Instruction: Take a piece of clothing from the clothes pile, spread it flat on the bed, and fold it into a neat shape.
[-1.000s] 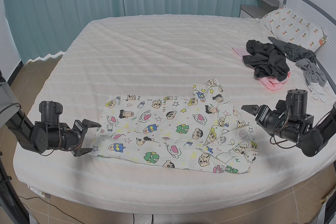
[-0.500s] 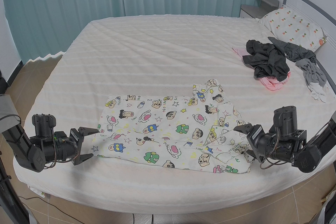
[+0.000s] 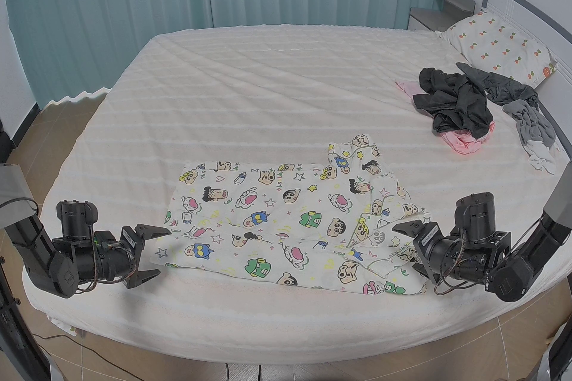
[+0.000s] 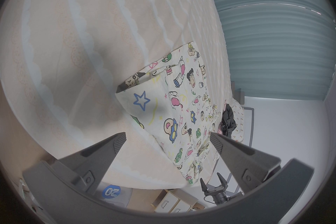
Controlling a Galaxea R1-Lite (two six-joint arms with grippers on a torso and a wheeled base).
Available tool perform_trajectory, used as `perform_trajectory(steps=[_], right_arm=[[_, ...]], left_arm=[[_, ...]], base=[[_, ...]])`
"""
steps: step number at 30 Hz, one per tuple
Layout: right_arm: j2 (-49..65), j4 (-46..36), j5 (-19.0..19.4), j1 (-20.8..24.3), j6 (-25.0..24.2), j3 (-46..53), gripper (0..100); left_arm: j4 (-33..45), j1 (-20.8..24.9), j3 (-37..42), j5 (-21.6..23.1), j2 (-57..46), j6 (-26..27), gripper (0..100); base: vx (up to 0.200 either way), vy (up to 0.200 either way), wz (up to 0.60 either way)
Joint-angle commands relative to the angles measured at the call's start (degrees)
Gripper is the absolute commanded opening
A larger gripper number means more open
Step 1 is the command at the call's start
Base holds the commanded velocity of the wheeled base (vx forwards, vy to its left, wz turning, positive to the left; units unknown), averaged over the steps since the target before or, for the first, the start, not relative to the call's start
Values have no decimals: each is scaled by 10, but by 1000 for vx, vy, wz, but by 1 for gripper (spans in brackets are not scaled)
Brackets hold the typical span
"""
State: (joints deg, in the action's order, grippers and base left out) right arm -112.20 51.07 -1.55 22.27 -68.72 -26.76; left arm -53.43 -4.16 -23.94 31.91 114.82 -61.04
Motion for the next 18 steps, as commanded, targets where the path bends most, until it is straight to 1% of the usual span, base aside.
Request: perform_trajectory(steps=[1, 8, 14, 18], right_arm=[[-45, 16, -1, 1, -2, -1, 100], [-72, 22, -4, 1, -1, -13, 100], [-88, 53, -5, 0, 1, -21, 100], [-105, 53, -6, -2, 2, -35, 100]], left_arm=[[0, -1, 0, 0, 1, 1, 100], [0, 0, 0, 0, 1, 1, 100], [0, -1, 1, 0, 1, 1, 100], [-1, -1, 1, -1, 1, 0, 100]], base=[[0, 0, 0], [0, 0, 0], [0, 0, 0], [0, 0, 0]])
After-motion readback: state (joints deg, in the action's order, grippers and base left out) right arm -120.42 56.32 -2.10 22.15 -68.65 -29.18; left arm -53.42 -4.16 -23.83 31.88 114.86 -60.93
